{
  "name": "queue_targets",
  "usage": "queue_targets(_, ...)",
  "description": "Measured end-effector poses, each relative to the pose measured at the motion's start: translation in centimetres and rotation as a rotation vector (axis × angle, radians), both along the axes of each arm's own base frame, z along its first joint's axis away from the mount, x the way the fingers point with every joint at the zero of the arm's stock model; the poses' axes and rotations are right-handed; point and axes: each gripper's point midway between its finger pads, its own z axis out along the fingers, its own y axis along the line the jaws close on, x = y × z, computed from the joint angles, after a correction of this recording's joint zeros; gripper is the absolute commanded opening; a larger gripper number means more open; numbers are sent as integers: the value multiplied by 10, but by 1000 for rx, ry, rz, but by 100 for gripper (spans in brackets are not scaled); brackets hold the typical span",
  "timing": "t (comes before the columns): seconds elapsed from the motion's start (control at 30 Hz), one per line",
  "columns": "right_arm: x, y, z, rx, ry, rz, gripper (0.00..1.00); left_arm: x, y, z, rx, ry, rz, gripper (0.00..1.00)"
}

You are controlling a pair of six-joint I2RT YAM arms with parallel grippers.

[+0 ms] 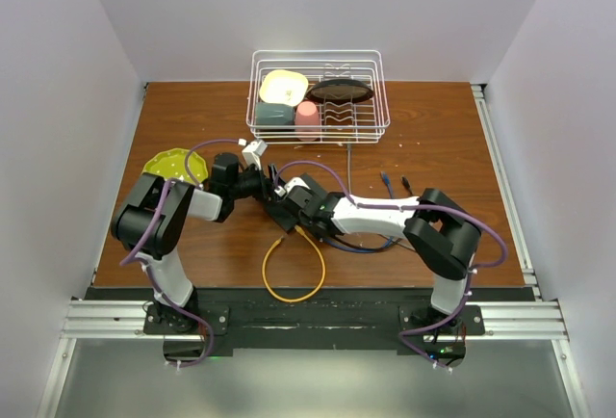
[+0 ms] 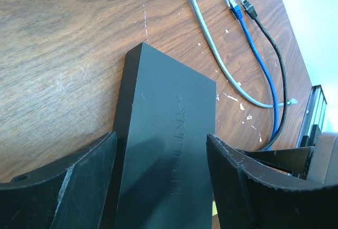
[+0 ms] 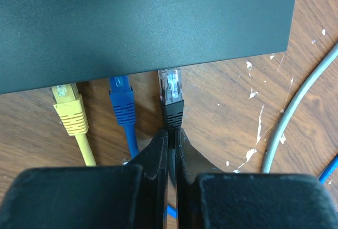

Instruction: Insert the plug into the switch port

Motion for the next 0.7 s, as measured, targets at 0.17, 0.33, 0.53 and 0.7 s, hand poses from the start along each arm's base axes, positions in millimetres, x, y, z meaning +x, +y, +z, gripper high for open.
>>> queue_targets(0.17, 0, 0, 0, -22, 9, -5, 0, 0, 0, 3, -2, -5, -1, 74)
queue_targets(0.33, 0, 0, 0, -36, 18, -4, 0, 0, 0, 3, -3, -6, -1, 74)
queue_targets(0.53, 1, 1, -1, -48, 24, -5, 0, 0, 0, 3, -3, -6, -2, 73)
queue_targets(0.7, 2, 1, -1, -65, 25, -12, 0, 0, 0, 3, -3, -7, -3, 72)
